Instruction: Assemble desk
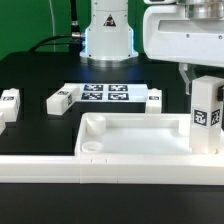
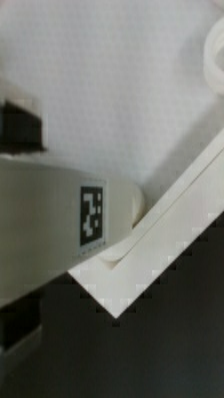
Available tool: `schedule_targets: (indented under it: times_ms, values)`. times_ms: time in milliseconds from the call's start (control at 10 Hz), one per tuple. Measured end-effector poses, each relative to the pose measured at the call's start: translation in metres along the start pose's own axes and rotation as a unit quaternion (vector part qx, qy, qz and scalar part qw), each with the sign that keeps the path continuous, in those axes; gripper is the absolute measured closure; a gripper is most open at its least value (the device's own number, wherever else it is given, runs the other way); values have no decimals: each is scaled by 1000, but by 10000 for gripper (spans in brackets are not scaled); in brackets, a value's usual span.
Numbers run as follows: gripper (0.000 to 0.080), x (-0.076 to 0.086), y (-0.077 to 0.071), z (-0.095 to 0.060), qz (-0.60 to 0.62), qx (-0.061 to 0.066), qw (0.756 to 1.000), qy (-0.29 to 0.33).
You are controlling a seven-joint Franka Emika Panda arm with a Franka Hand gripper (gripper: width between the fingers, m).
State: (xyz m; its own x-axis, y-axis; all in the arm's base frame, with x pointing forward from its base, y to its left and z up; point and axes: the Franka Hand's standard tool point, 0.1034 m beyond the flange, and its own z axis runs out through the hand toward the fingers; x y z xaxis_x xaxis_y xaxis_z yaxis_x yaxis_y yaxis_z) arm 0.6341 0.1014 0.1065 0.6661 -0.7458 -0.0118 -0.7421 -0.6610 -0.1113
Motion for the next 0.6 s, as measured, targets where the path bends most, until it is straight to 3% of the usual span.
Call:
schedule_targets:
  times_ms: [100, 200, 300, 400, 600]
  values:
    - [270, -1, -1, 0, -16, 0, 1000, 0]
    - [270, -1, -1, 0, -49, 0, 999, 1]
    - [186, -3, -3, 0, -110, -1, 994, 1]
    - [157, -4, -5, -2, -166, -4, 986, 4]
    - [151, -2, -4, -2, -278, -4, 960, 4]
